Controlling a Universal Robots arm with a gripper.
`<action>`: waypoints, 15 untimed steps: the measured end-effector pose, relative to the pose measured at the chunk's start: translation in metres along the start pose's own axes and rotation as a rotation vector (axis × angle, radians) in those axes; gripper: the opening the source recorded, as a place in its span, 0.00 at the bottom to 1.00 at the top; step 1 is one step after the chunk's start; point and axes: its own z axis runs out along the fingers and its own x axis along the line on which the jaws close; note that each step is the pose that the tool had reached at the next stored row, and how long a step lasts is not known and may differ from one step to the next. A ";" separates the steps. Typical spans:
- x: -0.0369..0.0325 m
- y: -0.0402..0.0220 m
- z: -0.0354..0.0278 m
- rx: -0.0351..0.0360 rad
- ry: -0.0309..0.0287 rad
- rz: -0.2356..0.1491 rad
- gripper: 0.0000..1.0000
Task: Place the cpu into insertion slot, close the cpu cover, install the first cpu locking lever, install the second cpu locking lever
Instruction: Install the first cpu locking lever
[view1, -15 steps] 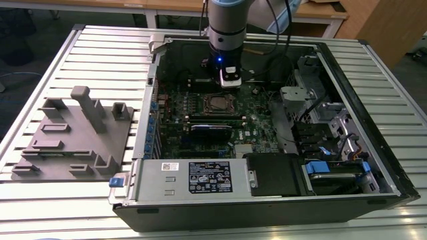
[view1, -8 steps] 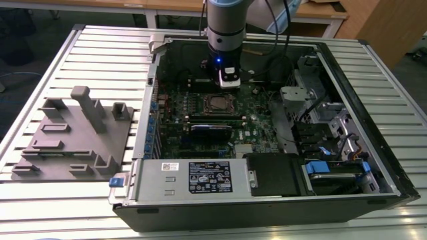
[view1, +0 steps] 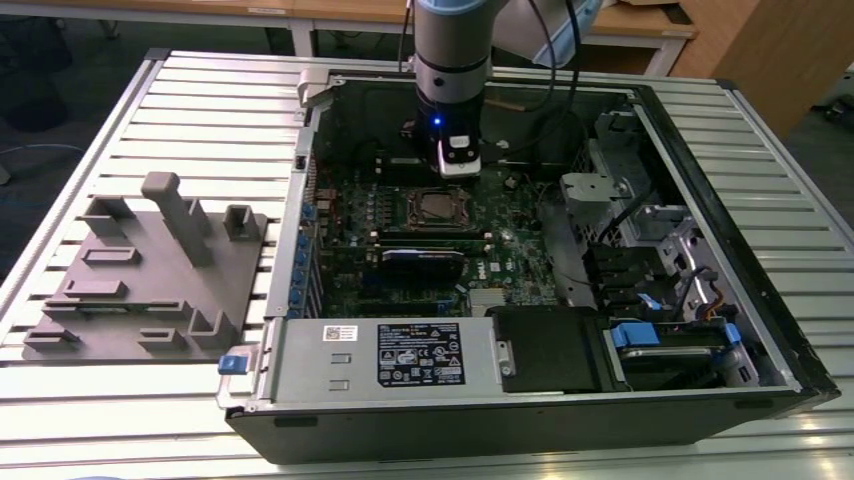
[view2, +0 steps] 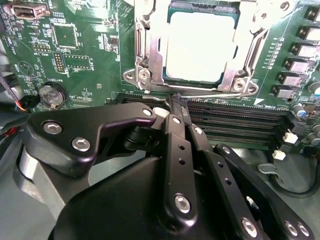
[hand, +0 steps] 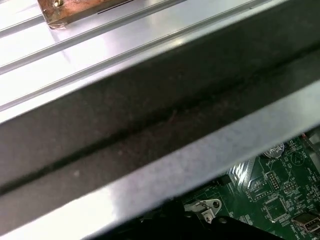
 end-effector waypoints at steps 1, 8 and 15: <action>0.0000 -0.0001 0.0003 0.0005 -0.0005 0.000 0.11; 0.0002 0.0002 0.0010 0.0027 -0.0023 0.000 0.11; 0.0003 0.0006 0.0012 0.0287 -0.0171 0.014 0.11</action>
